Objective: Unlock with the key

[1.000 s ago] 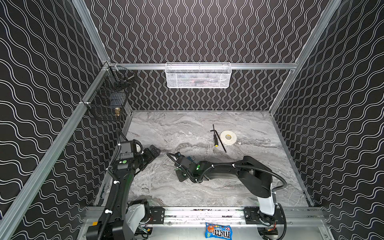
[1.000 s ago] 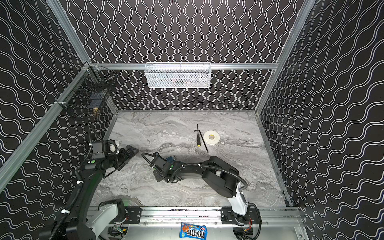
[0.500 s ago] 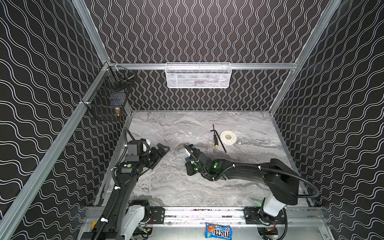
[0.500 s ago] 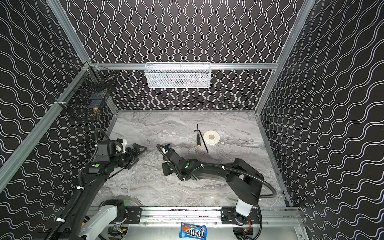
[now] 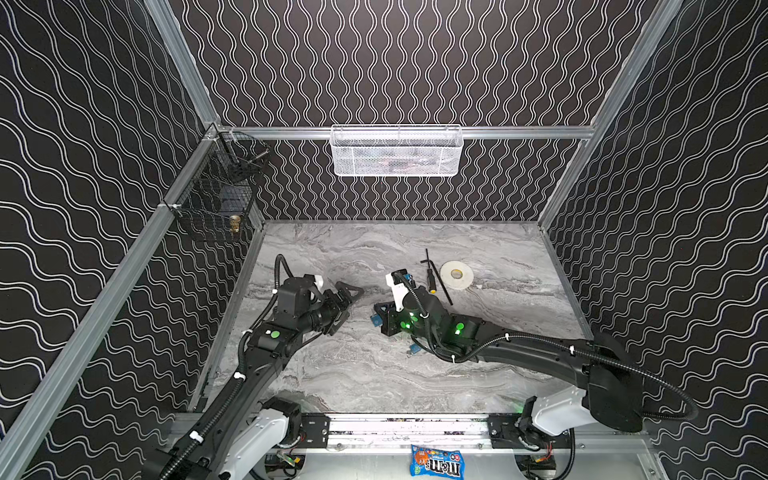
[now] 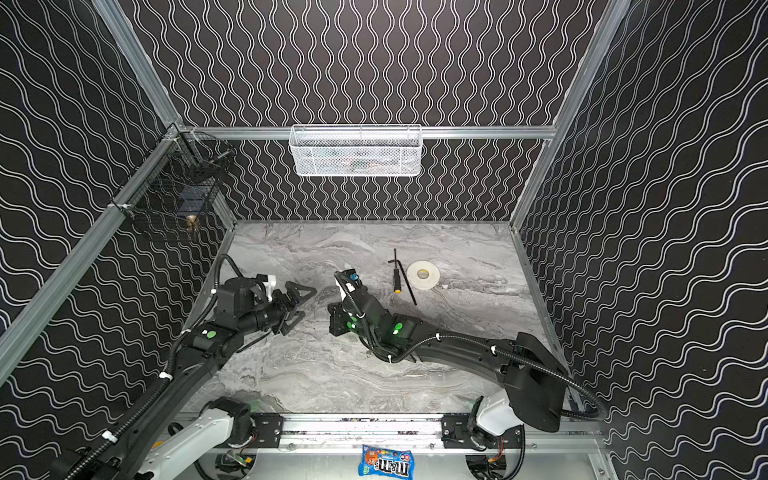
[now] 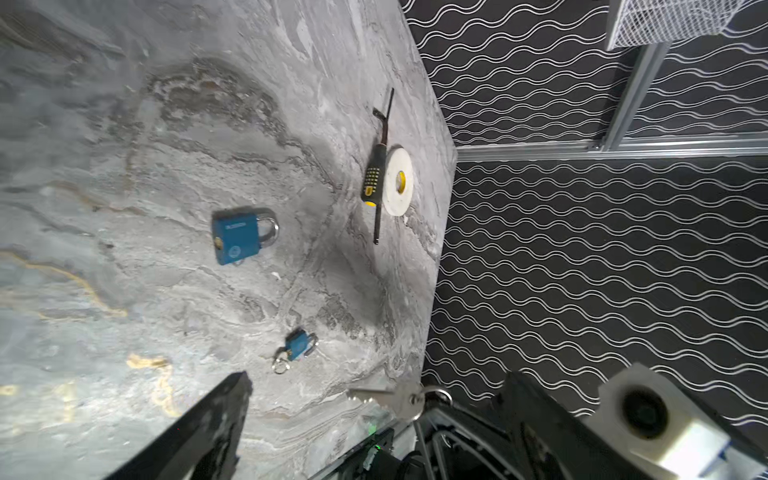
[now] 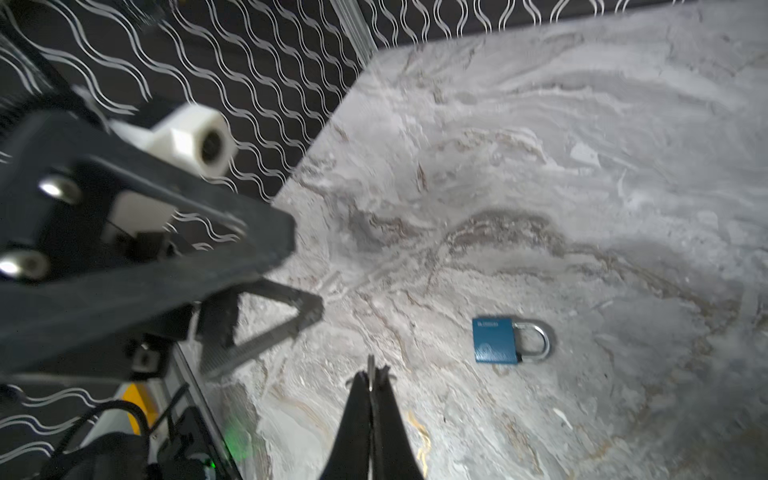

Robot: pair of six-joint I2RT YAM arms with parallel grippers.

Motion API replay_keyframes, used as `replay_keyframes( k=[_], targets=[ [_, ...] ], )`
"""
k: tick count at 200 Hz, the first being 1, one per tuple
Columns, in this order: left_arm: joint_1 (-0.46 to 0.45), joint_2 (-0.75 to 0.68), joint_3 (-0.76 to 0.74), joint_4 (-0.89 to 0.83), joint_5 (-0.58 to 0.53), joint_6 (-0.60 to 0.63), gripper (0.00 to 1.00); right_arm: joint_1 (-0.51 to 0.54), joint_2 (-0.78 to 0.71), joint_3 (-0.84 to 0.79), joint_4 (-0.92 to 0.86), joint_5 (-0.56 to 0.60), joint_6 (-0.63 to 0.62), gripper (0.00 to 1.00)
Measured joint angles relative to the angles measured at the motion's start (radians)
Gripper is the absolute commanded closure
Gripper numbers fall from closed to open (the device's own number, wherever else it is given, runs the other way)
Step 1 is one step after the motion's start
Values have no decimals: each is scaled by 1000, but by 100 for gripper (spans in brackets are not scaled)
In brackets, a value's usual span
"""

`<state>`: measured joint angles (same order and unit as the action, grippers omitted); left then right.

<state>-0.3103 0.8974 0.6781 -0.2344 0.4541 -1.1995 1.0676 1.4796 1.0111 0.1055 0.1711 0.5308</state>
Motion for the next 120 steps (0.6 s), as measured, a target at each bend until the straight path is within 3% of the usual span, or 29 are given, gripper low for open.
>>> replay_keyframes(
  k=[120],
  targets=[
    [-82, 11, -52, 232, -70, -246, 1, 9, 66, 106, 92, -53, -21, 100]
  ],
)
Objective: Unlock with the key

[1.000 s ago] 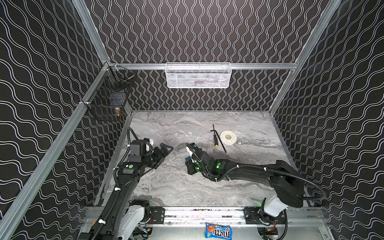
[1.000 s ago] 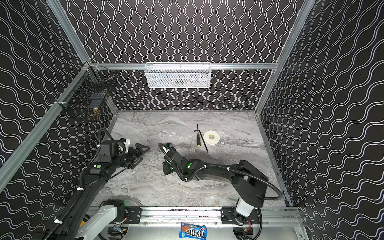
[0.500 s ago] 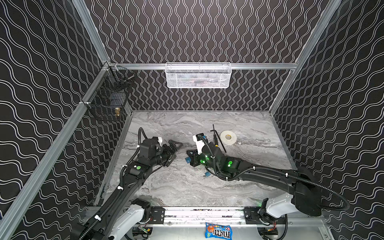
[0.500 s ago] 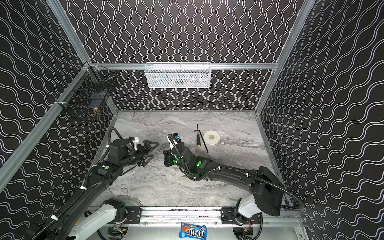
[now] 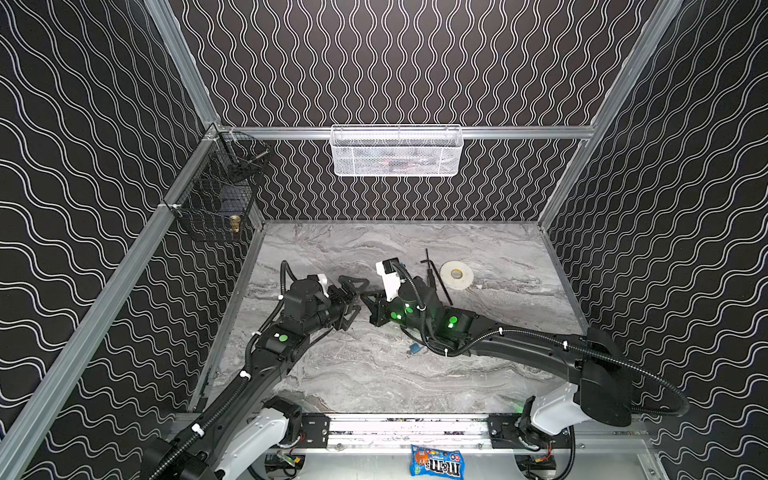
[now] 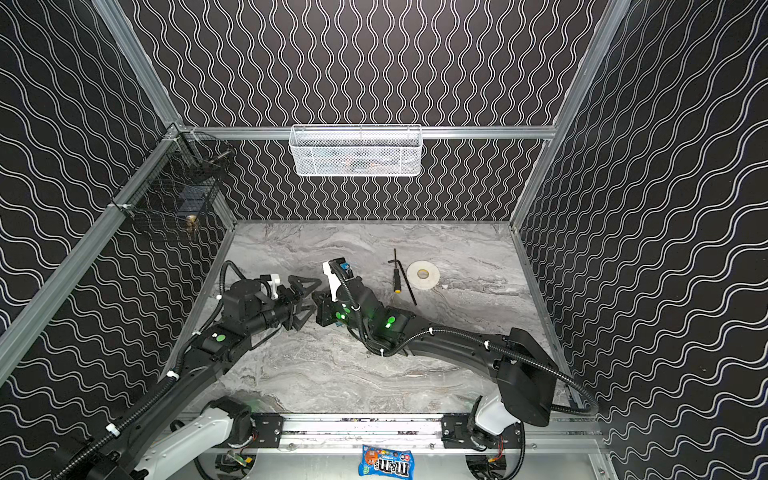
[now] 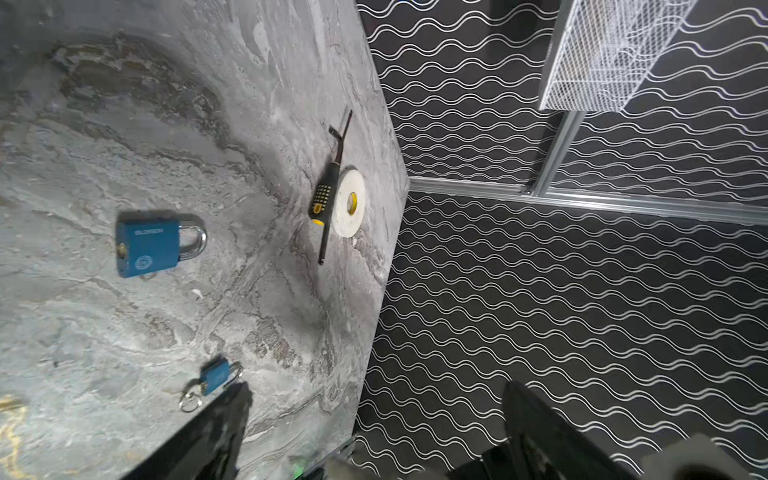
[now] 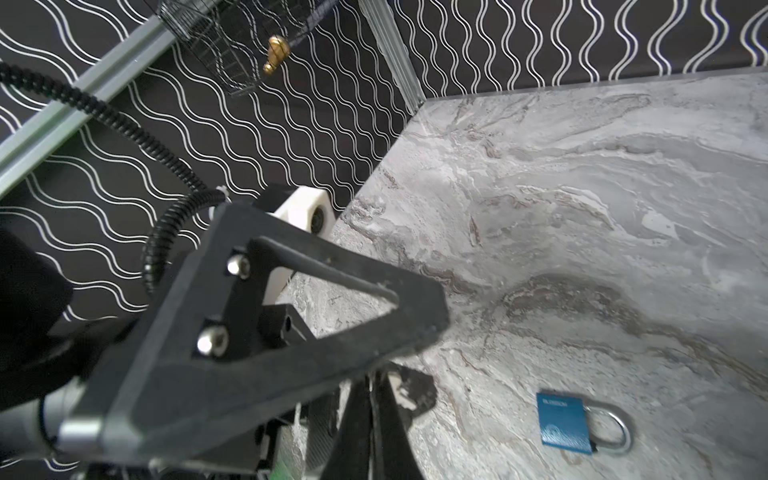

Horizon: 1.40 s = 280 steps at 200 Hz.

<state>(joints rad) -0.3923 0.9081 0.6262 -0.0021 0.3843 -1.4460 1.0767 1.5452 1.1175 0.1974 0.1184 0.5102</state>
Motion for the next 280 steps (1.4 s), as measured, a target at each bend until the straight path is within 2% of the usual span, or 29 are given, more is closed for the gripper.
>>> replay_keyframes(
  k=[32, 97, 164, 231, 280],
  targets=[
    [-8, -7, 4, 23, -15, -29, 4, 3, 19, 7, 22, -8, -3, 100],
    [-10, -20, 2, 61, -40, -71, 14, 10, 23, -11, 43, -30, -3, 100],
    [-10, -39, 2, 55, -71, -73, 36, 14, -16, -58, 56, -30, -3, 100],
    [-10, -42, 2, 34, -95, -72, 63, 14, -45, -82, 55, -10, -3, 100],
    [-10, -37, 0, 27, -111, -73, 76, 16, -47, -83, 55, -4, -3, 100]
  ],
)
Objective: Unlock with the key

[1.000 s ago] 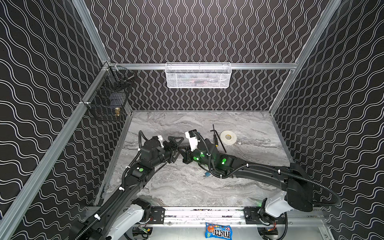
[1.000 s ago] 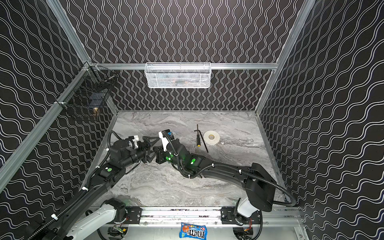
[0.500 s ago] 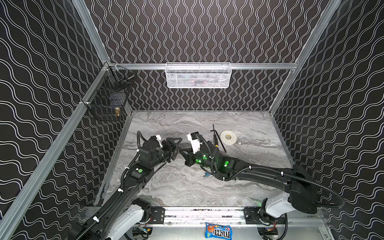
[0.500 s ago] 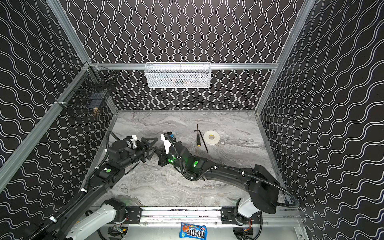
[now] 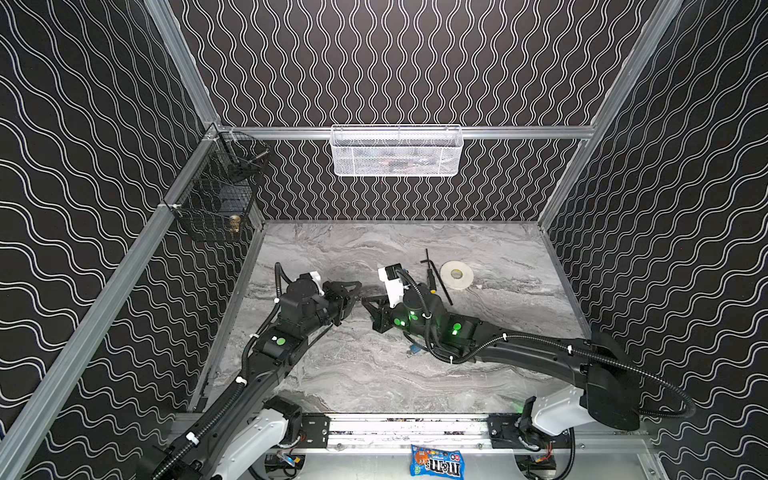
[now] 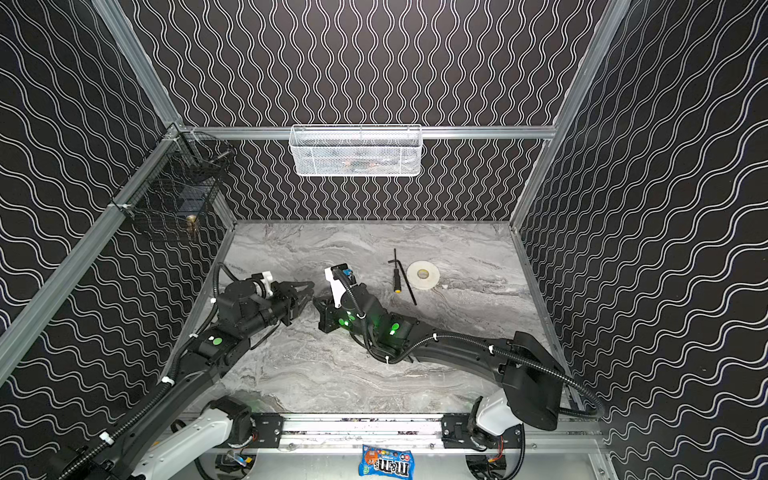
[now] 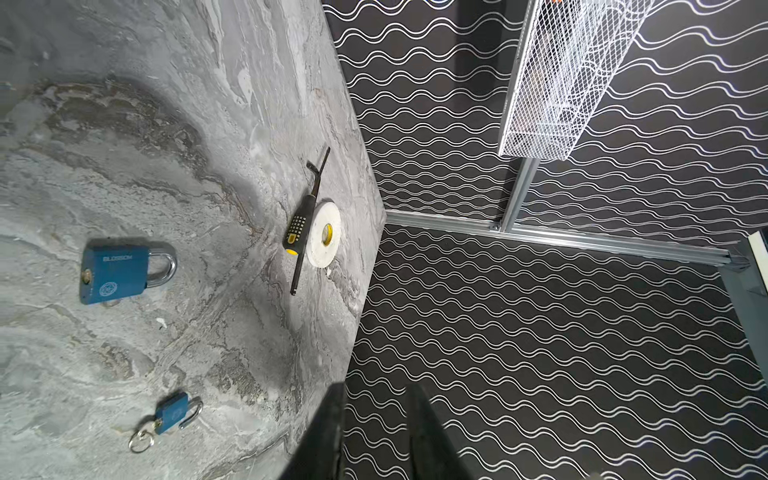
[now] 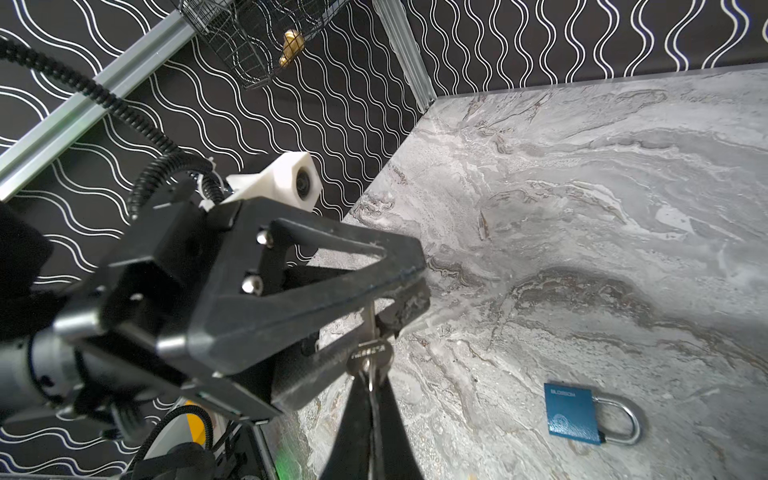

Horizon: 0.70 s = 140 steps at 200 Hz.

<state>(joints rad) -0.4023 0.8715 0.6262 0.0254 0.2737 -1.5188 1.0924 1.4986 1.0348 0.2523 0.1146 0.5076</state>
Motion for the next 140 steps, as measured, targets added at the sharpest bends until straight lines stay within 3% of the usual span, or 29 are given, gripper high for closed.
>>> replay_keyframes(
  k=[59, 96, 109, 123, 140],
  targets=[
    [0, 0, 0, -28, -6, 0, 97, 0, -5, -2, -3, 3, 0, 100],
    [0, 4, 13, -32, -7, 8, 100, 2, -6, -2, -16, 4, -4, 100],
    [0, 9, 22, -38, -7, 19, 100, 2, -8, -1, -17, 4, -6, 90],
    [-1, 11, 34, -43, -7, 42, 100, 2, -19, 0, -29, 4, -11, 72],
    [-2, 19, 54, -47, -13, 101, 100, 0, -56, -5, -47, 3, -24, 66]
  ],
)
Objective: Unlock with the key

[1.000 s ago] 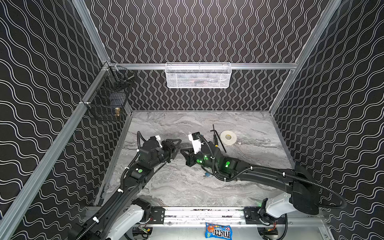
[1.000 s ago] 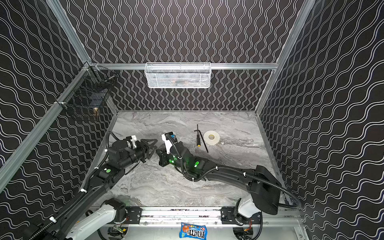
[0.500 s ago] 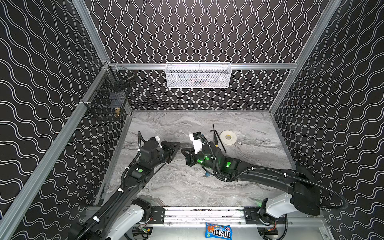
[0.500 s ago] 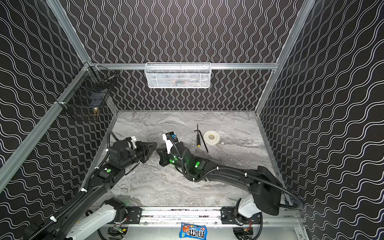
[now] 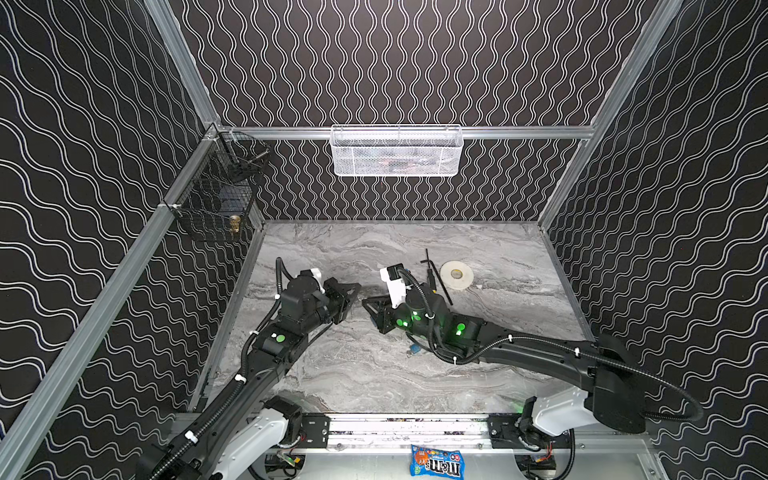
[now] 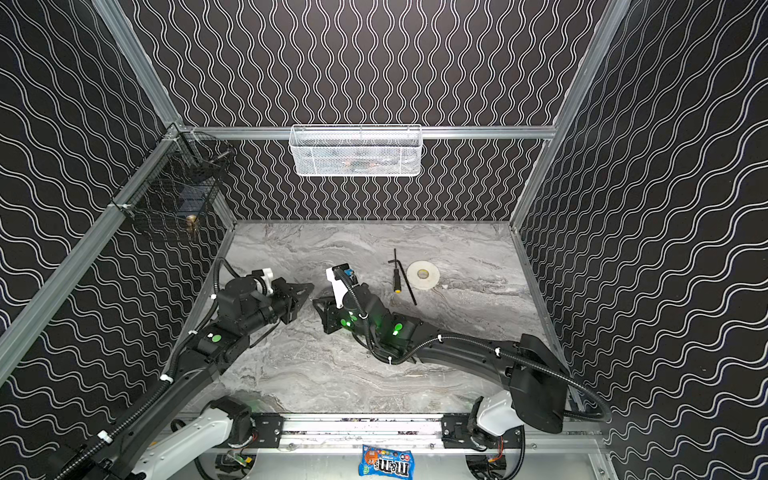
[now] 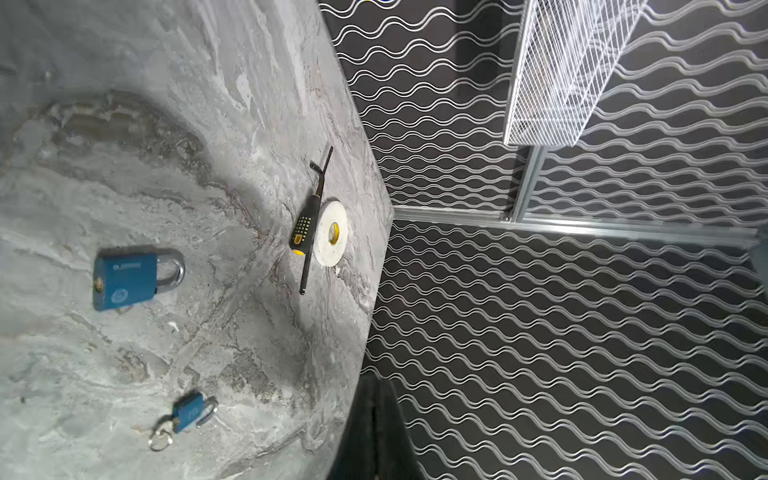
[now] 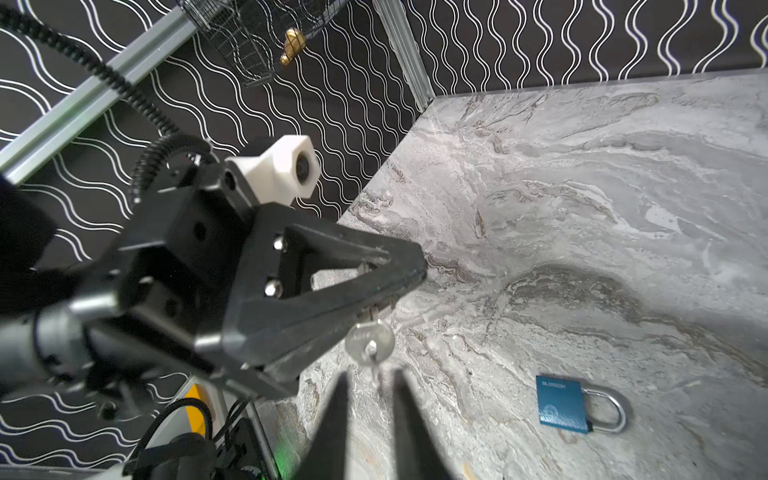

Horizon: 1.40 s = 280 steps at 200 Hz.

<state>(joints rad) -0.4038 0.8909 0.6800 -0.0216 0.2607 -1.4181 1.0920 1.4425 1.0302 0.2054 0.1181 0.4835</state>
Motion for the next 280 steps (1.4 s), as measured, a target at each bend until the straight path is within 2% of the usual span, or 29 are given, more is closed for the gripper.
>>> replay_keyframes(
  k=[32, 51, 89, 124, 152, 187, 280],
  targets=[
    [0, 19, 48, 0, -3, 205, 100, -53, -90, -18, -42, -63, 5, 60],
    [-4, 11, 21, 62, 9, 348, 100, -127, -130, -23, -69, -185, 32, 54],
    [-18, 28, -85, 288, 65, 536, 100, -220, -154, -28, -54, -449, 85, 52],
    [-31, 106, -119, 552, 154, 562, 100, -284, -124, -82, 24, -588, 158, 53],
    [-44, 124, -123, 667, 193, 585, 100, -306, -100, -101, 106, -661, 200, 54],
    [-53, 130, -107, 710, 208, 609, 100, -317, -66, -87, 173, -715, 216, 57],
    [-62, 156, -85, 748, 256, 613, 100, -328, -4, -68, 288, -777, 239, 76]
  ],
)
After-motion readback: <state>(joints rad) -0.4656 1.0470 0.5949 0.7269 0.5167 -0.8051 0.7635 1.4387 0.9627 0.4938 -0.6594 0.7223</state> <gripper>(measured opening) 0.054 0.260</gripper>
